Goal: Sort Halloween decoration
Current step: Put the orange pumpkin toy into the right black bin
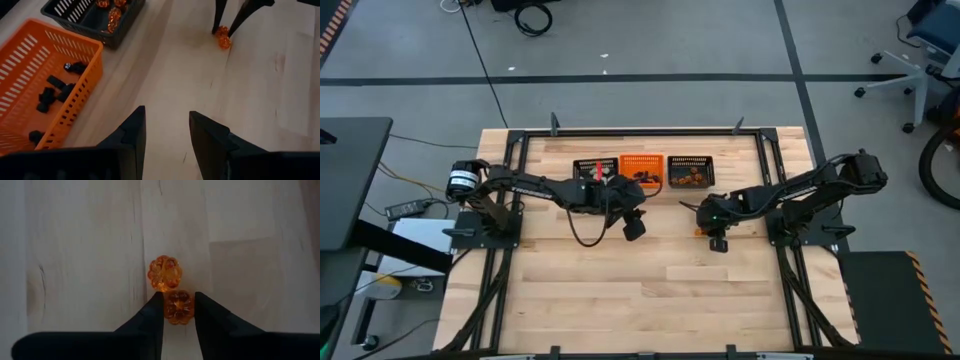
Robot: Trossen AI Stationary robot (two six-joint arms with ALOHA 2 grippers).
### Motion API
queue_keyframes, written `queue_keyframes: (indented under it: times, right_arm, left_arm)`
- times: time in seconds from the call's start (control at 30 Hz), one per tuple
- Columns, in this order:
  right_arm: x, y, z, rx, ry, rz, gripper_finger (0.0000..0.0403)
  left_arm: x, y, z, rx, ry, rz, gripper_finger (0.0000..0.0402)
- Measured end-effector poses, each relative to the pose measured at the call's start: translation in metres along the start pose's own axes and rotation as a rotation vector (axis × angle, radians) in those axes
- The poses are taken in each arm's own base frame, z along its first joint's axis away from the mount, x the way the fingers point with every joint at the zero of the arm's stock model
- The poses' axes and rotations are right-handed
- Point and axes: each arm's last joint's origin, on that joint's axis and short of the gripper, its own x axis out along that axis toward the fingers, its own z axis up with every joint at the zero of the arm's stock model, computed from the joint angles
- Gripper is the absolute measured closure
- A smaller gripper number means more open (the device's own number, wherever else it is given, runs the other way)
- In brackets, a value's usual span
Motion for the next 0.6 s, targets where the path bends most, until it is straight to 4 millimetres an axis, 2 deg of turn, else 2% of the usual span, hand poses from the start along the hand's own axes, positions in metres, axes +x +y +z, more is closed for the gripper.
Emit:
queue_keyframes:
  times: [0.17,0.3,0.6]
  right_arm:
    - [-0.002,0.001,0.003,0.023,0.009,0.006,0.0305]
    - [-0.008,0.002,0.013,0.016,0.003,0.006,0.0305]
    - [-0.029,-0.001,0.047,-0.102,-0.071,-0.060,0.0304]
  left_arm:
    - [0.000,0.000,0.000,0.000,-0.001,0.004,0.0276]
    - [0.000,0.001,0.000,0.000,-0.004,0.016,0.0276]
    - [0.001,0.005,0.002,-0.006,-0.017,0.052,0.0276]
